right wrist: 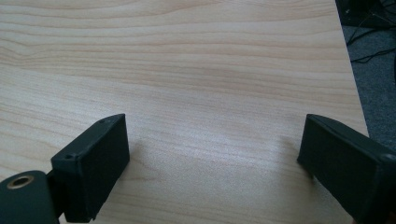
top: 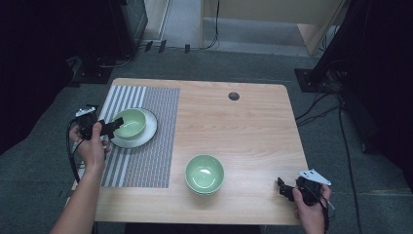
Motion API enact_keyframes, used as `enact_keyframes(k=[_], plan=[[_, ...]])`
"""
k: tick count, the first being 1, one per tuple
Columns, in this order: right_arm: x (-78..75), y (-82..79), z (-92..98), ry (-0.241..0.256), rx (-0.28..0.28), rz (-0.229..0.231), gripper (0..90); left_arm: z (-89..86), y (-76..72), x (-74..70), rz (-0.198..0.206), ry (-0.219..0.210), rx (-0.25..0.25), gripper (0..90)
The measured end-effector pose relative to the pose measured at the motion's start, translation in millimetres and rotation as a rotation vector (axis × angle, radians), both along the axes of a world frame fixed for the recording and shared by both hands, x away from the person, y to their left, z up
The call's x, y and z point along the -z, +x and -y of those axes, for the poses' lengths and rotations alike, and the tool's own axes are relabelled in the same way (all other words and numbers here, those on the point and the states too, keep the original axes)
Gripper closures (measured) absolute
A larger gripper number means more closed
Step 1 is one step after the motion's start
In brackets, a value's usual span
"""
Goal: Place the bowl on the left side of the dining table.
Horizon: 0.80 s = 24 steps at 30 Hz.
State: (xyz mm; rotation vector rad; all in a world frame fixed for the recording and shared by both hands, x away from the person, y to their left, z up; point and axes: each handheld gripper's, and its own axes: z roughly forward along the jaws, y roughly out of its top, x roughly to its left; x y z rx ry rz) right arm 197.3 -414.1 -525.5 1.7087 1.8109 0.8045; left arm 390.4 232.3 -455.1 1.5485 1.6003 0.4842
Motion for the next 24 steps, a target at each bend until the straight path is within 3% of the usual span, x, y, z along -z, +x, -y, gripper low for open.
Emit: enact_keyframes(k=[3, 6, 24], plan=[[0.0, 0.0, 0.0, 0.0, 0.0, 0.0, 8.1, 2.6, -2.1, -1.1, 0.005, 0.0, 0.031, 17.1], [0.0, 0.0, 0.0, 0.0, 0.0, 0.0, 8.1, 6.6, -5.9, -3.9, 0.025, 0.045, 0.051, 17.1], [0.0, 0.0, 0.0, 0.0, 0.0, 0.0, 8.1, 5.0, -30.6, -12.4, 0.085, 0.07, 0.062, 17.1]])
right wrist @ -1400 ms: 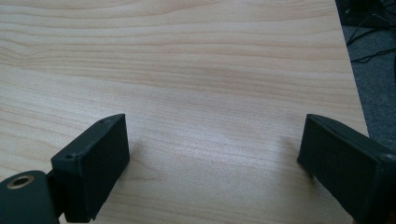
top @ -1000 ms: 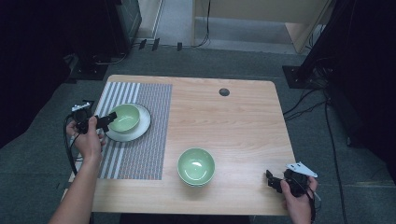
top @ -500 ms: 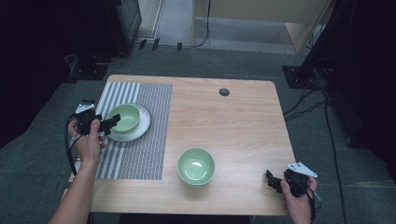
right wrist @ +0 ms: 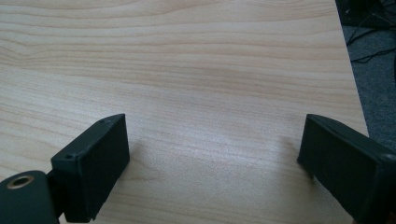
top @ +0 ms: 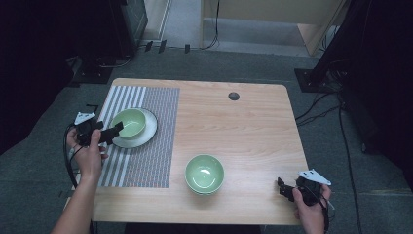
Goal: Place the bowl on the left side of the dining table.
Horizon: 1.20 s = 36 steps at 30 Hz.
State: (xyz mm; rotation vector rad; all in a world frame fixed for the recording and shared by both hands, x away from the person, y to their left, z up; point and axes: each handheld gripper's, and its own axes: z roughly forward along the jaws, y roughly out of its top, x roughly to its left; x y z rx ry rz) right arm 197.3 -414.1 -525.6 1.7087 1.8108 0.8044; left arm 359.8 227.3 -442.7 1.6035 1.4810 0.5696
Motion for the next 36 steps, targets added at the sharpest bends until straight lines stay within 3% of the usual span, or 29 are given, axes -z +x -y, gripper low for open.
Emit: enact_keyframes(k=[11, 36], plan=[[0.0, 0.0, 0.0, 0.0, 0.0, 0.0, 8.1, -1.2, -18.2, -0.3, 0.025, 0.01, 0.012, 17.1], [0.0, 0.0, 0.0, 0.0, 0.0, 0.0, 8.1, -3.5, -50.7, 13.0, 0.028, 0.027, 0.034, 17.1]])
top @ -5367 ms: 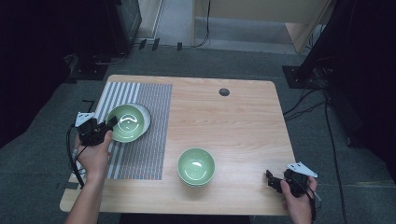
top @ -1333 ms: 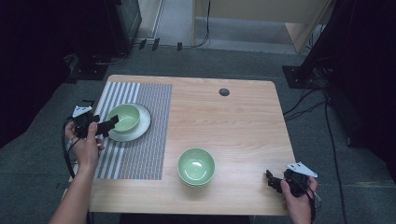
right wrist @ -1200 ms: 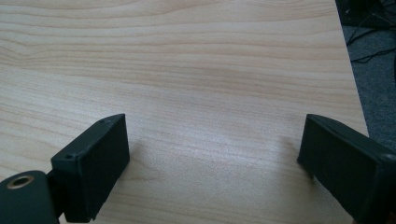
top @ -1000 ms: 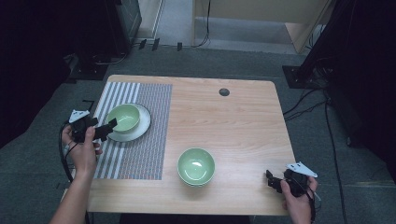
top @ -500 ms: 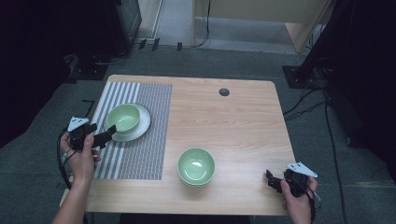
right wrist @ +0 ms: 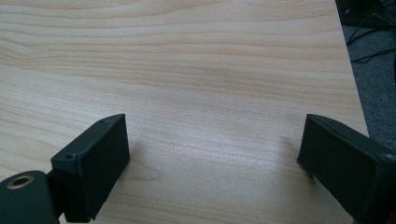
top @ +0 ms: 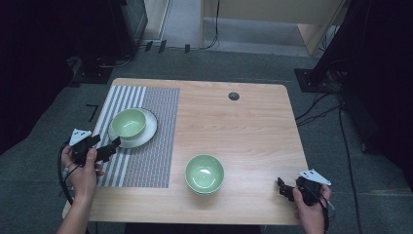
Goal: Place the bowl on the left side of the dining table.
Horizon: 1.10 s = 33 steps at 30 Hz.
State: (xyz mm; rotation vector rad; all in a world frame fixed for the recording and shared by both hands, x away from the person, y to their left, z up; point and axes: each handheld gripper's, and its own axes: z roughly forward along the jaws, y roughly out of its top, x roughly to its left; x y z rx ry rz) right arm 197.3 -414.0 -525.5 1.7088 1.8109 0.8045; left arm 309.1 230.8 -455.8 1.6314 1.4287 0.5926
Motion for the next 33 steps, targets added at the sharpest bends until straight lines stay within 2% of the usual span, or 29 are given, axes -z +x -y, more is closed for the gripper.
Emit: enact_keyframes(k=[15, 33], plan=[[0.0, 0.0, -0.1, 0.0, 0.0, 0.0, 8.1, -4.5, -14.9, 7.8, -0.007, 0.007, 0.002, 17.1], [-0.1, 0.0, 0.0, -0.001, 0.0, -0.001, 8.1, -14.7, -34.8, 26.0, -0.028, 0.032, -0.004, 17.1]])
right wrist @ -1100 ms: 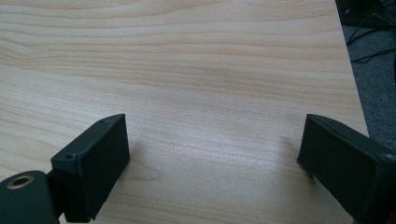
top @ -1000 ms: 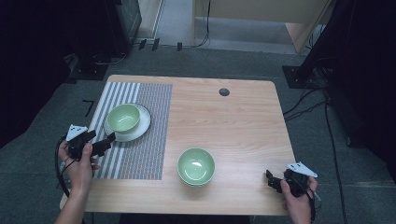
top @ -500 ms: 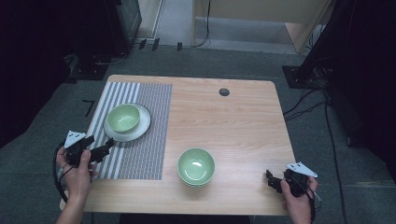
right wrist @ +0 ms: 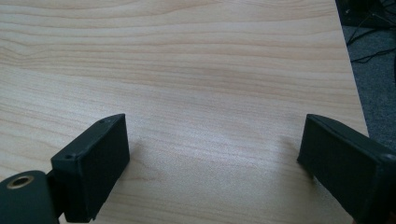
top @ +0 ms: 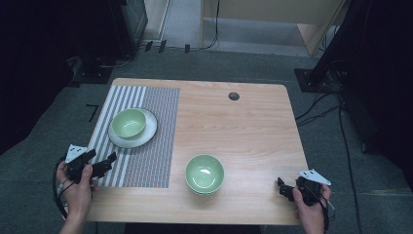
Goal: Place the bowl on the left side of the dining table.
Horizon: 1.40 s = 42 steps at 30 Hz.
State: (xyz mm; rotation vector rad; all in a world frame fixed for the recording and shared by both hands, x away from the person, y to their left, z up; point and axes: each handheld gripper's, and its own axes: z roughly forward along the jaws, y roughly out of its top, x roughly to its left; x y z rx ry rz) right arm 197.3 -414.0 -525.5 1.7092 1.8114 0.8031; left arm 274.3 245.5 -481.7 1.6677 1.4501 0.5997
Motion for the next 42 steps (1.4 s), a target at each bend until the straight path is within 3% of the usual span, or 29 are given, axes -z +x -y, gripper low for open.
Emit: enact_keyframes(k=[23, 28, 42], plan=[[0.0, 0.0, 0.0, 0.0, 0.0, 0.0, 8.1, -16.9, -13.5, 16.9, -0.021, 0.049, -0.03, 17.1], [0.0, 0.0, 0.0, 0.0, 0.0, 0.0, 8.1, -18.7, -15.3, 21.1, -0.036, 0.078, -0.023, 17.1], [0.0, 0.0, 0.0, 0.0, 0.0, 0.0, 8.1, -22.3, -18.1, 29.7, -0.063, 0.105, -0.022, 17.1]])
